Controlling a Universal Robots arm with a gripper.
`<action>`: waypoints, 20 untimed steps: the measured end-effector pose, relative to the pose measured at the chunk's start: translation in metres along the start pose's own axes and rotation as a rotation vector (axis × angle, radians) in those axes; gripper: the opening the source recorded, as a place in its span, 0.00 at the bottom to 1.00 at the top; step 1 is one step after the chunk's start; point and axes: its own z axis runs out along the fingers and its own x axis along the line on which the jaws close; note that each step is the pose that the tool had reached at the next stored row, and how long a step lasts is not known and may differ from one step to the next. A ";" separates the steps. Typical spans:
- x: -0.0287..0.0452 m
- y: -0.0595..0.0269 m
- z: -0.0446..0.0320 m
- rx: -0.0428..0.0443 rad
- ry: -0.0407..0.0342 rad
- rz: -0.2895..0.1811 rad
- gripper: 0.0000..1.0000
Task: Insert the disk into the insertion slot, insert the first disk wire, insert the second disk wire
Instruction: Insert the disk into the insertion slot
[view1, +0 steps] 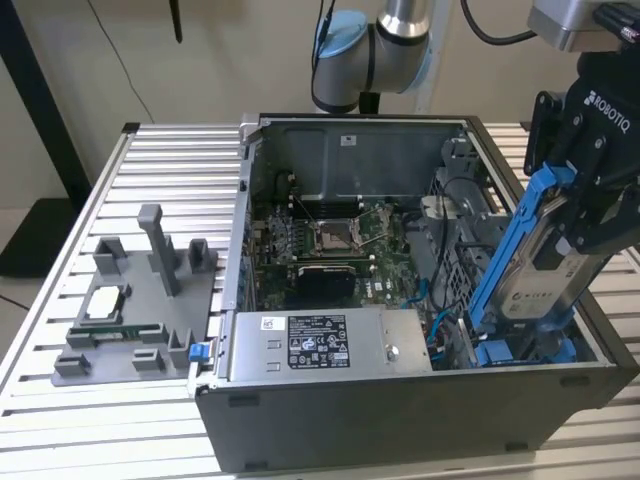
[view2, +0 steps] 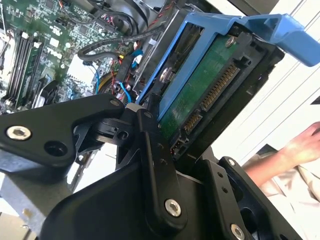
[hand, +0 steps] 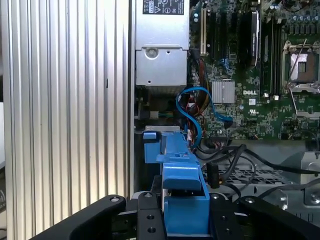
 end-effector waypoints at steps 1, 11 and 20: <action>0.0000 0.0000 0.0001 0.0000 0.0002 0.000 0.00; 0.0000 -0.0001 0.0034 0.0000 0.0002 0.000 0.00; 0.0000 -0.0002 0.0048 0.0000 0.0000 0.000 0.00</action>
